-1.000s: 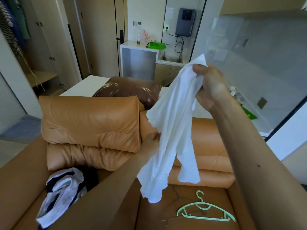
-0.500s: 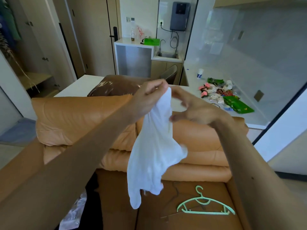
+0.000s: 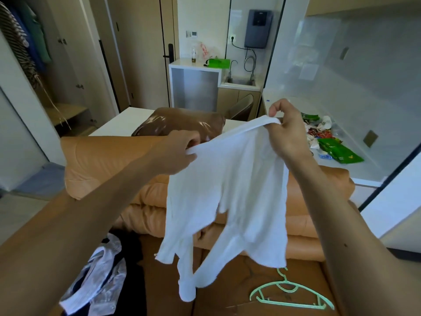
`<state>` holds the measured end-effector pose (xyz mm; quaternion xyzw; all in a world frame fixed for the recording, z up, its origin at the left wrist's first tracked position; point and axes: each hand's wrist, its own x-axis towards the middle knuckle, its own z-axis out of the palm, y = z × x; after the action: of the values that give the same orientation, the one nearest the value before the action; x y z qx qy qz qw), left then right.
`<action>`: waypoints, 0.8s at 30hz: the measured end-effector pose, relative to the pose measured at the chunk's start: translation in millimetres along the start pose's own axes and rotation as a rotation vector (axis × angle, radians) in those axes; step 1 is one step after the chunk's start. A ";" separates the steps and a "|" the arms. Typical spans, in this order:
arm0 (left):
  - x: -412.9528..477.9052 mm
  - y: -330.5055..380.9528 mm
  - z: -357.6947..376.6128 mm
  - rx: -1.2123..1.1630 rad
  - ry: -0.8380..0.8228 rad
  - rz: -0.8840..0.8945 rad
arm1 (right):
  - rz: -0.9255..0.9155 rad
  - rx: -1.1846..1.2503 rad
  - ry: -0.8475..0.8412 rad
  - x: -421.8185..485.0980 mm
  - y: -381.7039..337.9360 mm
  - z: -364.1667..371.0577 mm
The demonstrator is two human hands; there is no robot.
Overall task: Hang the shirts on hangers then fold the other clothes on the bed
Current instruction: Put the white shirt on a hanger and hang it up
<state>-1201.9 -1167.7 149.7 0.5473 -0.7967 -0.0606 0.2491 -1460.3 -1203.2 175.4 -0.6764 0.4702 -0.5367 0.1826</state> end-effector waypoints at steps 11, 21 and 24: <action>-10.2 -50.1 8.7 0.074 0.116 -0.246 | 0.217 -0.149 0.255 8.0 37.9 -59.6; -11.5 -12.9 18.6 -0.325 0.133 -0.318 | 0.347 -0.566 0.052 -65.9 55.7 -53.0; -26.8 -52.4 45.6 0.044 0.320 -0.212 | 0.374 -0.476 0.182 -94.9 86.0 -61.3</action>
<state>-1171.5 -1172.2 81.8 0.6363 -0.6858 0.0187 0.3529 -1551.5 -1150.7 80.1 -0.5512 0.7131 -0.4272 0.0719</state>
